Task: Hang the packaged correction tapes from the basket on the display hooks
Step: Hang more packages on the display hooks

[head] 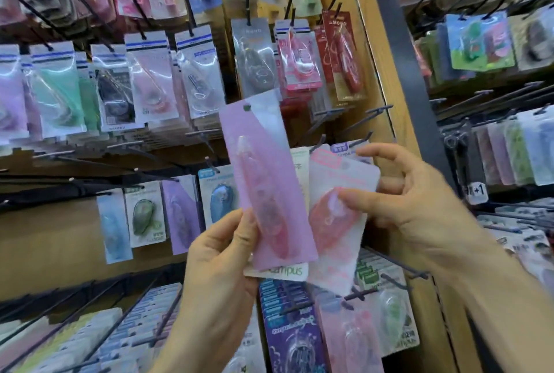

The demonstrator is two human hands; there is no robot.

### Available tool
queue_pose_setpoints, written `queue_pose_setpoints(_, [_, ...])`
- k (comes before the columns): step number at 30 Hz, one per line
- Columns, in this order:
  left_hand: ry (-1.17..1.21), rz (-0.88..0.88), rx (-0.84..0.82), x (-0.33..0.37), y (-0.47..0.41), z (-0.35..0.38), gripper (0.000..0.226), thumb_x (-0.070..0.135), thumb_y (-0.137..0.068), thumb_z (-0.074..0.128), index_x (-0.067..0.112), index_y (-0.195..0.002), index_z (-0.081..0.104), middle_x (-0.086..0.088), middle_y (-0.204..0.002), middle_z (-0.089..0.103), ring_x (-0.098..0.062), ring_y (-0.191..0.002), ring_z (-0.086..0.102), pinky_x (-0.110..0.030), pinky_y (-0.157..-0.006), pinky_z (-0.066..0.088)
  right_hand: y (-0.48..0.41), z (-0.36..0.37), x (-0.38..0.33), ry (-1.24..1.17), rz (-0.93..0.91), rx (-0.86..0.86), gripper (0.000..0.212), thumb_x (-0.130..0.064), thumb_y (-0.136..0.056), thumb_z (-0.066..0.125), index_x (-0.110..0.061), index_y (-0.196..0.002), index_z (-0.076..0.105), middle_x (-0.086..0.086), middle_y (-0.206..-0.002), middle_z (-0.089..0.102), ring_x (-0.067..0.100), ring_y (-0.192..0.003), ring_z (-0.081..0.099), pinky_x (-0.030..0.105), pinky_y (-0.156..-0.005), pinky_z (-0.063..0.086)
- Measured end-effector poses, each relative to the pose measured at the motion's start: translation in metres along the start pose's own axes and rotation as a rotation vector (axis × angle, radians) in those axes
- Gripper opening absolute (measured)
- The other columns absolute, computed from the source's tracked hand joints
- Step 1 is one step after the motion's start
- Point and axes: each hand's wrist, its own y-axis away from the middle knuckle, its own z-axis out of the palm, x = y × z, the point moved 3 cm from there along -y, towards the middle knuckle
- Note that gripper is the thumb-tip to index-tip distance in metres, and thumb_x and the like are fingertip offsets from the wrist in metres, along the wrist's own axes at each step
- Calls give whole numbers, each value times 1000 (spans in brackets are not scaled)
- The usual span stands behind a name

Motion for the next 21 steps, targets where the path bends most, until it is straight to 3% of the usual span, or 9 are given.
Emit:
queue_pose_setpoints(2, [21, 0, 44, -7, 3, 8, 25, 18, -77, 56, 9, -75, 80, -10, -79, 74, -15, -66, 70, -25, -59, 59, 7, 18, 24, -289, 86, 108, 43, -16, -73, 74, -11, -114, 62, 8, -83, 76, 17, -64, 70, 29, -54, 55])
queue_pose_setpoints(4, [38, -12, 86, -13, 5, 9, 25, 17, -77, 57, 6, -80, 79, -12, -82, 75, -17, -68, 71, -27, -60, 60, 18, 36, 39, -343, 200, 57, 38, -26, -81, 68, -15, -117, 62, 5, -85, 77, 18, -69, 72, 33, -59, 58])
queue_pose_setpoints(7, [-64, -11, 183, -12, 2, -6, 22, 22, -73, 60, 15, -75, 81, -10, -79, 75, -17, -64, 70, -28, -57, 59, 12, 29, 35, -144, 127, 56, 25, -21, -91, 64, -22, -116, 63, 2, -86, 78, 17, -72, 74, 26, -59, 57])
queue_pose_setpoints(10, [-245, 21, 250, -5, -1, -25, 17, 30, -66, 65, 23, -68, 80, -7, -76, 76, -12, -62, 69, -27, -59, 55, -17, 8, 19, 72, -38, 179, 34, -23, -92, 67, -31, -125, 59, -1, -96, 77, 16, -82, 74, 24, -62, 57])
queue_pose_setpoints(12, [-308, 33, 272, -2, -2, -31, 17, 27, -66, 68, 15, -67, 79, -7, -74, 76, -8, -59, 68, -17, -53, 54, -35, 4, 16, 165, -111, 208, 44, -24, -92, 68, -40, -130, 52, 0, -98, 76, 14, -80, 74, 29, -62, 59])
queue_pose_setpoints(14, [-324, 28, 282, 0, 0, -33, 9, 16, -72, 70, 10, -71, 76, -9, -72, 76, -7, -56, 67, -13, -51, 52, -50, 3, 23, 243, -144, 221, 38, -27, -93, 68, -46, -123, 55, -2, -95, 76, 15, -80, 73, 45, -69, 61])
queue_pose_setpoints(16, [-347, 37, 271, 2, 2, -33, 12, 8, -77, 68, 10, -68, 76, -9, -69, 75, -6, -53, 66, -12, -49, 51, -60, 5, 30, 288, -145, 225, 23, -32, -93, 66, -45, -111, 63, -5, -99, 75, 16, -91, 71, 49, -78, 60])
queue_pose_setpoints(18, [-374, 53, 259, 4, 3, -32, 17, 14, -73, 69, 16, -58, 77, -4, -64, 74, -3, -50, 65, -11, -47, 48, -66, 7, 32, 280, -152, 247, 15, -31, -94, 64, -40, -106, 68, -10, -111, 71, 12, -106, 65, 37, -87, 57])
queue_pose_setpoints(21, [-380, 65, 232, 8, 2, -31, 14, 24, -65, 67, 26, -56, 77, 0, -61, 72, -1, -50, 63, -11, -47, 47, -72, 8, 33, 276, -140, 286, 14, -31, -94, 65, -32, -106, 72, -15, -108, 70, 9, -108, 62, 35, -92, 55])
